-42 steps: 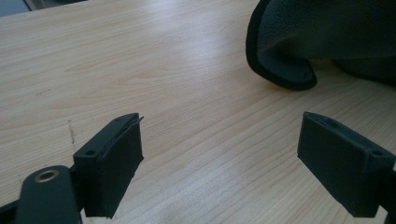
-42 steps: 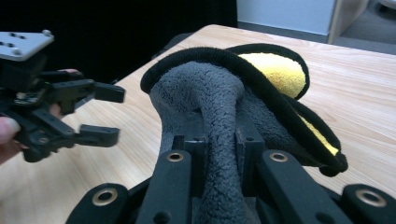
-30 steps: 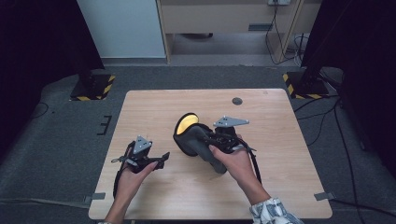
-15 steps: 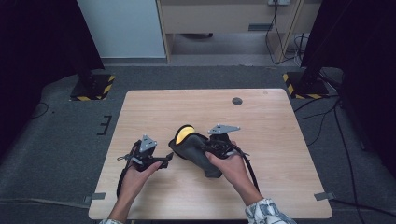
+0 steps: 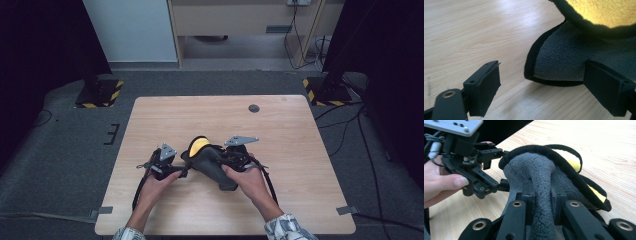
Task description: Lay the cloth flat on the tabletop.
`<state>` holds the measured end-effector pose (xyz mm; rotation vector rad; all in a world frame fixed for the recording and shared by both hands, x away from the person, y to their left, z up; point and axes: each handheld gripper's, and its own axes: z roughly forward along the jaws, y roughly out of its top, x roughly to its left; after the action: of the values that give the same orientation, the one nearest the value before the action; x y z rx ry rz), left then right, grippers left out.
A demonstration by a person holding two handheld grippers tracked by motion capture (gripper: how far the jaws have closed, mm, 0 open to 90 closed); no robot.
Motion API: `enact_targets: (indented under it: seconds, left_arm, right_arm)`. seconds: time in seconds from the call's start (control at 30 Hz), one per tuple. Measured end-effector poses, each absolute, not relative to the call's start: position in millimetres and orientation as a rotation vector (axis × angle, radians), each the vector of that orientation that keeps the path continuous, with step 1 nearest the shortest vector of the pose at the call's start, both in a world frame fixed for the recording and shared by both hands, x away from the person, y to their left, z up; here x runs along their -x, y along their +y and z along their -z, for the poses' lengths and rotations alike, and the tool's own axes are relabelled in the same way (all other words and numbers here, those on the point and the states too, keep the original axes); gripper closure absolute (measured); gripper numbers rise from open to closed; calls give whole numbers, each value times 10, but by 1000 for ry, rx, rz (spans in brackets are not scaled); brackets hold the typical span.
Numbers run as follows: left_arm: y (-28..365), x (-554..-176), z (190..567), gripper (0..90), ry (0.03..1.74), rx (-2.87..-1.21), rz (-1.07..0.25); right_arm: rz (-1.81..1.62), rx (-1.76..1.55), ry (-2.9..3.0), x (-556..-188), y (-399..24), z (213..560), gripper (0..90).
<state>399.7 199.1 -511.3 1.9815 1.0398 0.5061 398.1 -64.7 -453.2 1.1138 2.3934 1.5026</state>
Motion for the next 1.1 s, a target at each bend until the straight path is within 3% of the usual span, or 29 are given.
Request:
enact_targets:
  seconds: [0.17,0.3,0.33,0.4,0.43,0.5,0.53,0.57,0.8,1.0,1.1]
  left_arm:
    - [1947,-4035,5147,127,1013,-1956,-484]
    - [1903,-4042,5170,205,1009,-1960,-418]
    - [1894,-4040,5176,239,1010,-1971,-417]
    - [1883,-4032,5181,404,1004,-1995,-424]
    - [1885,-4026,5174,404,1004,-1993,-437]
    - [1894,-4022,5153,548,1000,-1968,-454]
    - [1890,-4014,5129,669,980,-1958,-479]
    - [1890,-4014,5129,703,980,-1958,-479]
    - [1846,-3984,5101,844,966,-1979,-482]
    - [1889,-3913,5026,868,966,-1993,-489]
    - [1924,-3849,4971,871,960,-2007,-516]
  right_arm:
    - [-1508,-1112,2400,-3982,-638,4539,780]
    - [-1511,-1114,2402,-3980,-623,4542,780]
    - [-1509,-1106,2403,-3980,-618,4544,779]
    - [-1505,-1101,2407,-3973,-606,4549,779]
    - [-1504,-1100,2409,-3972,-603,4552,778]
    - [-1507,-1092,2411,-3968,-600,4556,776]
    - [-1512,-1095,2408,-3963,-601,4552,775]
    - [-1512,-1095,2408,-3963,-601,4552,775]
    - [-1505,-1101,2400,-3964,-645,4542,774]
    - [-1463,-1098,2397,-3955,-656,4562,756]
    - [-1426,-1111,2388,-3959,-659,4597,697]
